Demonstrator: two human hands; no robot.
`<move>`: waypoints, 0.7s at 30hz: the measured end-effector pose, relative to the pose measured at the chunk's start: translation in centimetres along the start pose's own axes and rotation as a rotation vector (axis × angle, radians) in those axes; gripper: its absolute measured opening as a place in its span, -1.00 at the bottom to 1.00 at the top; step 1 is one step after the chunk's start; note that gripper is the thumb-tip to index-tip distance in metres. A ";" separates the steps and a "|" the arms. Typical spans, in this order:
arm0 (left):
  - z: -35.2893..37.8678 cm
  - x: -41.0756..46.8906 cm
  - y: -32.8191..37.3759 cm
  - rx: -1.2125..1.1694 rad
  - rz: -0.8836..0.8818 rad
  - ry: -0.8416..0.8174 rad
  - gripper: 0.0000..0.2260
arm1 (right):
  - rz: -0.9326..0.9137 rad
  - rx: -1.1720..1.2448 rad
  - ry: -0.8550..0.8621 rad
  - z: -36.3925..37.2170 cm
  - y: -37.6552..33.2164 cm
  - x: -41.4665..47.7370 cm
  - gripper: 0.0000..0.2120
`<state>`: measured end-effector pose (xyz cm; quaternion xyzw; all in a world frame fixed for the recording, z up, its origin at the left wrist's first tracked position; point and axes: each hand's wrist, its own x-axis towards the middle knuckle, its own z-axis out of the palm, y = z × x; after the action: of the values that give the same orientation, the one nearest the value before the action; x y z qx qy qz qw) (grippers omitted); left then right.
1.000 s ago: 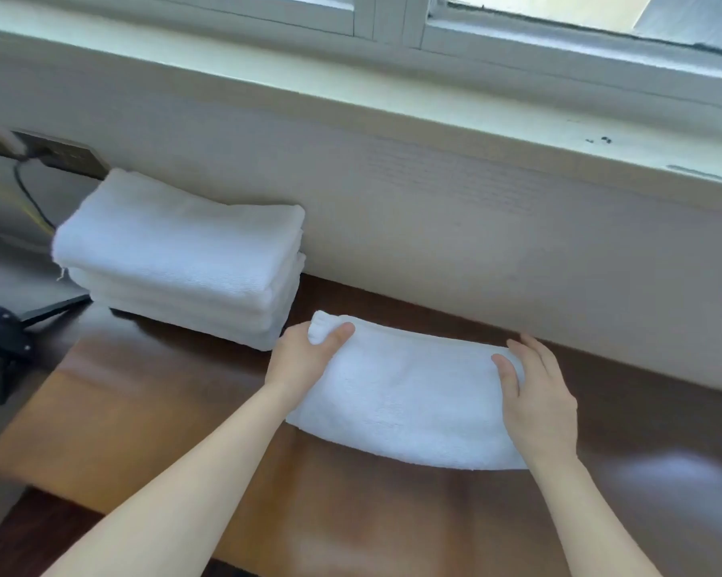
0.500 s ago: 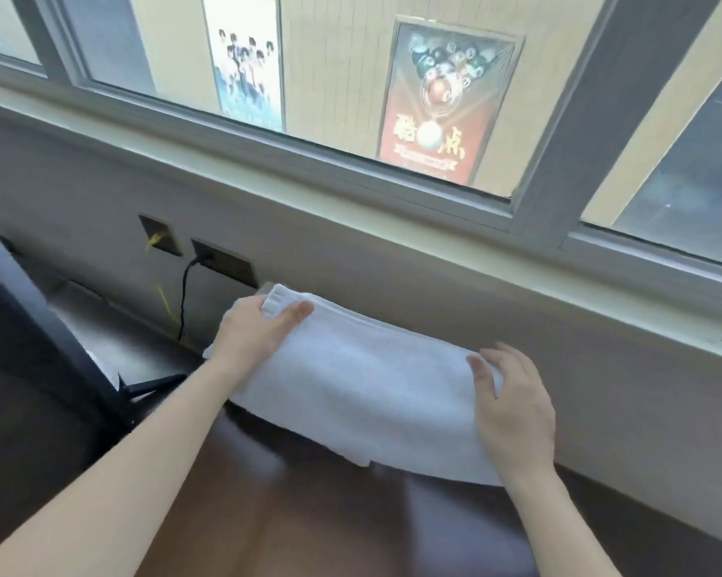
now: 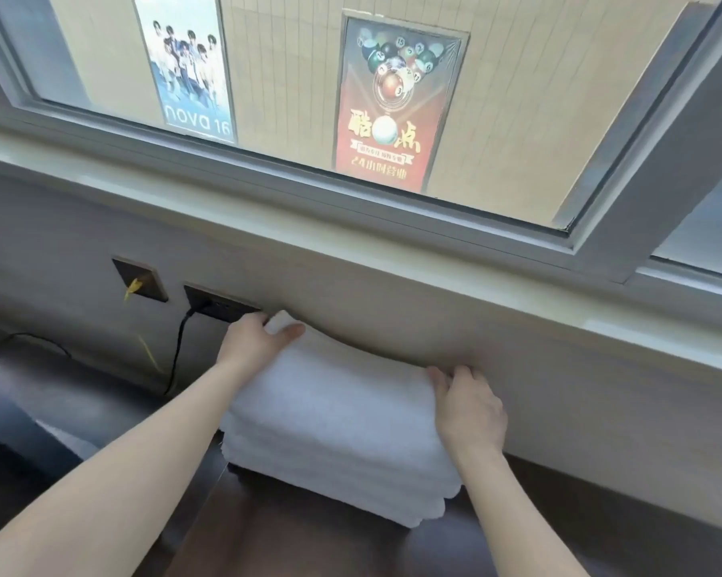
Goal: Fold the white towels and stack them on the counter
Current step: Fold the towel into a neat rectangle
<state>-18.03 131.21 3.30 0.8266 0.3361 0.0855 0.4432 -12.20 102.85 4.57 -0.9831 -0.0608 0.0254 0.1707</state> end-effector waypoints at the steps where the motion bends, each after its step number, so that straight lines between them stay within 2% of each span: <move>1: 0.4 0.0 -0.2 -0.005 -0.001 0.005 -0.44 | 0.011 -0.010 -0.005 0.3 0.3 0.0 -0.58; 5: 0.3 0.2 -1.4 -0.105 -0.044 0.048 -0.44 | 0.060 0.112 0.016 0.3 1.5 0.1 -0.59; 9: -1.2 -0.1 -3.0 -0.147 -0.104 -0.010 -0.46 | 0.132 0.301 0.056 -0.7 3.1 -0.5 -0.56; 13: -1.6 -1.1 -3.9 -0.109 0.002 -0.065 -0.48 | 0.145 0.396 0.008 -0.1 4.6 -1.5 -0.57; 18: -1.3 -1.7 -2.6 -0.202 0.045 -0.075 -0.57 | 0.050 0.463 0.085 0.1 3.4 -2.9 -0.60; 21: -1.5 -1.7 -2.5 -0.251 0.048 -0.015 -0.61 | 0.061 0.434 0.109 -0.4 3.2 -2.6 -0.56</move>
<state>-21.22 132.15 2.48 0.7730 0.2995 0.1313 0.5436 -14.42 99.38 3.96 -0.9246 -0.0150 -0.0100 0.3806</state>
